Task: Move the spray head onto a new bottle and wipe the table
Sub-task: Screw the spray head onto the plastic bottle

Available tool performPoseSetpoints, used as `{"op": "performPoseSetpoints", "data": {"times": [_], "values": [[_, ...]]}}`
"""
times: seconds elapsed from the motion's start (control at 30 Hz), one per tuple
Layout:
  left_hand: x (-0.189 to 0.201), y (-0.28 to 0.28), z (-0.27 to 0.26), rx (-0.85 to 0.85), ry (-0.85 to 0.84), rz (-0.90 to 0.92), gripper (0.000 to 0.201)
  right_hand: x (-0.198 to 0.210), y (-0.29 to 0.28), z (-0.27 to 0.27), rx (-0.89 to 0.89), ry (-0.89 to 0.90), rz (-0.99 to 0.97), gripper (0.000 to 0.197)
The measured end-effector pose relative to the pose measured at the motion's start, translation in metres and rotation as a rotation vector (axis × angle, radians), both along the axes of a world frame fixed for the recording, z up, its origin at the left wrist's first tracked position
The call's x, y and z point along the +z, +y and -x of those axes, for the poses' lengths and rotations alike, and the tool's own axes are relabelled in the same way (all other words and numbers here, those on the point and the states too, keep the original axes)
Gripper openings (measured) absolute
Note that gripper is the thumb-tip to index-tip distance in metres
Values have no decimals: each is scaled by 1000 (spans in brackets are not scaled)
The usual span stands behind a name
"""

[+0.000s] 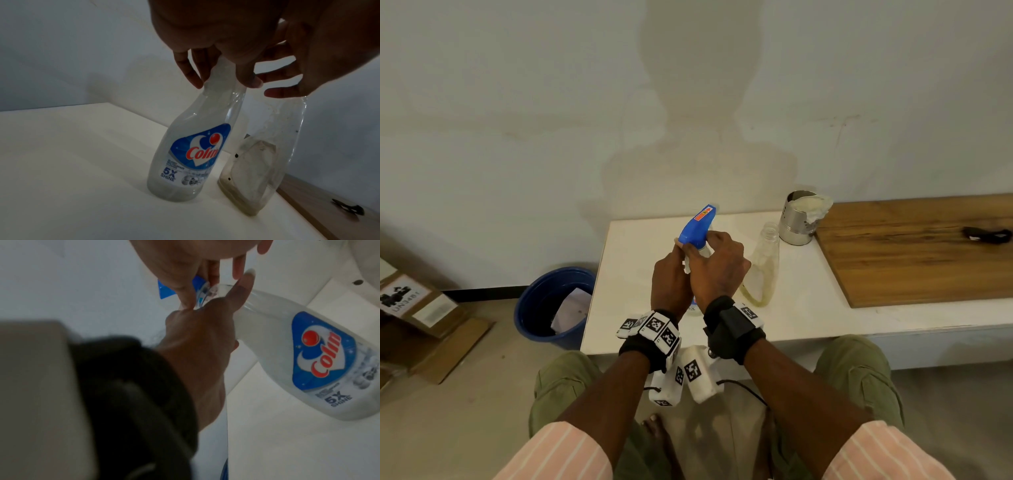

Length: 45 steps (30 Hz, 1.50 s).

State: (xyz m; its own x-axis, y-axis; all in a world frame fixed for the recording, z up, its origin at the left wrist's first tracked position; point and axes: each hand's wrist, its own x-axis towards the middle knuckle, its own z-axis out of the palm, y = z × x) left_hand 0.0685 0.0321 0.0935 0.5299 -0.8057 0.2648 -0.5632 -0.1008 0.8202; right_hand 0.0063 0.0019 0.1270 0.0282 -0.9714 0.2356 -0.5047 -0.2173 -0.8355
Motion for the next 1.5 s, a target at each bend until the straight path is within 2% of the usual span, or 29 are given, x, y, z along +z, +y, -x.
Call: {"op": "performPoseSetpoints", "data": {"times": [0.1, 0.23, 0.33, 0.6, 0.7, 0.83, 0.93, 1.03, 1.17, 1.37, 1.5], "values": [[3, -1, -2, -5, -10, -13, 32, -2, -1, -3, 87, -143, -102, 36], [6, -3, -5, -16, 1, -67, 25, -3, -4, 6, 233, -177, -133, 26], [5, -4, -2, -3, 3, -73, 25, -3, -4, 11, 231, -232, -137, 24], [3, -2, 1, 53, 14, -41, 23, 1, 3, 4, 69, -66, -48, 31], [7, -3, 1, 61, 8, -48, 21, -2, -1, 3, 178, -148, -106, 27], [7, -4, 1, 28, 7, -46, 26, 1, -10, 14, 299, -162, -126, 29], [5, -5, 1, 40, -2, -51, 36, -2, -9, 11, 259, -193, -119, 27], [1, -8, -1, 76, -56, -86, 22, -1, -3, 7, 181, -179, -59, 25], [-1, -9, -2, 74, -109, -107, 20, -2, 0, 1, 64, -26, 9, 24], [-2, -11, -4, 53, -80, -89, 19, -9, -4, 1, 101, -100, 7, 25], [-9, -9, -2, 72, -46, -80, 17, -18, -1, 10, 154, -57, 31, 39]]}}
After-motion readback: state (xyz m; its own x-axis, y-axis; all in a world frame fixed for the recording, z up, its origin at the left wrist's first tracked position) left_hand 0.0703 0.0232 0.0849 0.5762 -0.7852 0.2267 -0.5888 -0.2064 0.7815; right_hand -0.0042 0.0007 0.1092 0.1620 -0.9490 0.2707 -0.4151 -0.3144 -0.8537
